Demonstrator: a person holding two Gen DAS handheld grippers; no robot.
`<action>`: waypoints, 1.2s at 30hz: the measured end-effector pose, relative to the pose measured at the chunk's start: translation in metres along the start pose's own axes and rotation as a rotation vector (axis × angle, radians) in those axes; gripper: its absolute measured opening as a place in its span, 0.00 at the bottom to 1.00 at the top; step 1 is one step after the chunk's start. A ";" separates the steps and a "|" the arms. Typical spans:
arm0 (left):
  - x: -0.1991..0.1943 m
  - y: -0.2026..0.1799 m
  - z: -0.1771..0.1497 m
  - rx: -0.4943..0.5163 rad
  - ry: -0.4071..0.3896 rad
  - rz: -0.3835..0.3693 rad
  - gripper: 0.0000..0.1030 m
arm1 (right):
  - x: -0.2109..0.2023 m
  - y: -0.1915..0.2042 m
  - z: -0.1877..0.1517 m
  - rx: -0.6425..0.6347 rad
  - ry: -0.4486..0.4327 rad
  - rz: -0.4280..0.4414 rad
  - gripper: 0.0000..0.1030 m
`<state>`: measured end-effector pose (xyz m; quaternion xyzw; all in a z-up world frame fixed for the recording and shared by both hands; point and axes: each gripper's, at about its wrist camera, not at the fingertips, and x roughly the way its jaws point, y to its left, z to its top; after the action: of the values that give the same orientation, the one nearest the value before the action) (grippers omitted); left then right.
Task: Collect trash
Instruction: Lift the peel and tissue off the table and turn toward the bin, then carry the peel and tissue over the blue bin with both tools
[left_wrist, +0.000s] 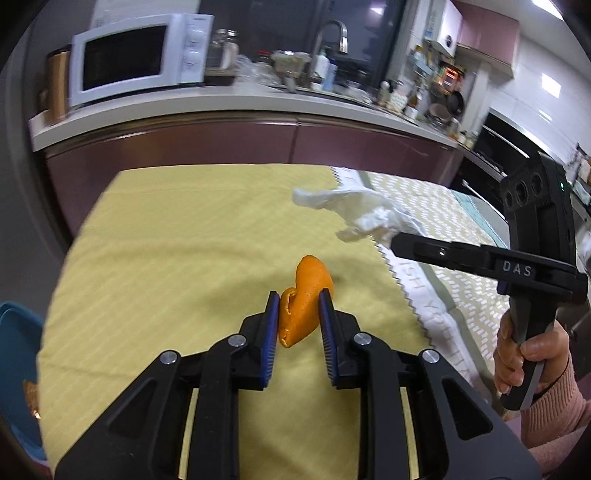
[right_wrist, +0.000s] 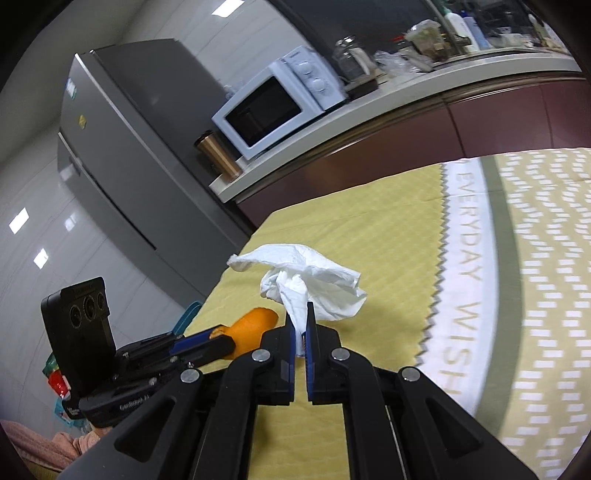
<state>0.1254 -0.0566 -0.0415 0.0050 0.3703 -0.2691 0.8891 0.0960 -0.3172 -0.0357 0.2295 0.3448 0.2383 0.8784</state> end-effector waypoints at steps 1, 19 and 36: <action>-0.006 0.007 -0.001 -0.010 -0.007 0.011 0.21 | 0.002 0.003 -0.001 -0.004 0.004 0.006 0.03; -0.070 0.078 -0.028 -0.101 -0.055 0.126 0.21 | 0.056 0.062 -0.014 -0.079 0.097 0.101 0.03; -0.098 0.107 -0.039 -0.151 -0.082 0.178 0.21 | 0.082 0.089 -0.020 -0.119 0.145 0.142 0.03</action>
<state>0.0945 0.0893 -0.0253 -0.0400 0.3510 -0.1606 0.9216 0.1118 -0.1962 -0.0389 0.1831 0.3758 0.3360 0.8440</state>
